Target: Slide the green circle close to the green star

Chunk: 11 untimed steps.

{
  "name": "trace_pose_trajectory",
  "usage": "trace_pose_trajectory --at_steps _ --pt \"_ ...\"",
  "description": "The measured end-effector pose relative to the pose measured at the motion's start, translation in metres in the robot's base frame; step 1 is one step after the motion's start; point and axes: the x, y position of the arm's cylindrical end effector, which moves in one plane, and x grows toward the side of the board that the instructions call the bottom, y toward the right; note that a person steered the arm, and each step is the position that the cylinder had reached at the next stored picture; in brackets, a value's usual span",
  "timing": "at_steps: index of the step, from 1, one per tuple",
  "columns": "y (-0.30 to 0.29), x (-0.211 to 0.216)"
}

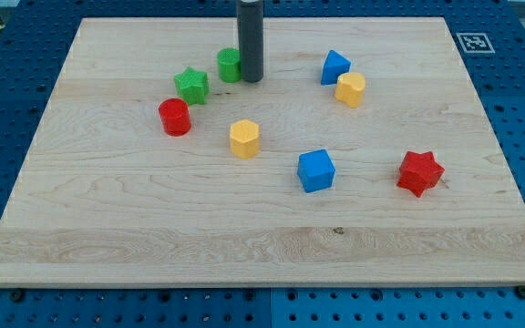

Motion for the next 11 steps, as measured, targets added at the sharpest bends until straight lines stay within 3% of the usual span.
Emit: trace_pose_trajectory --at_steps 2,11 --pt "0.013 -0.028" --pt "-0.019 -0.011"
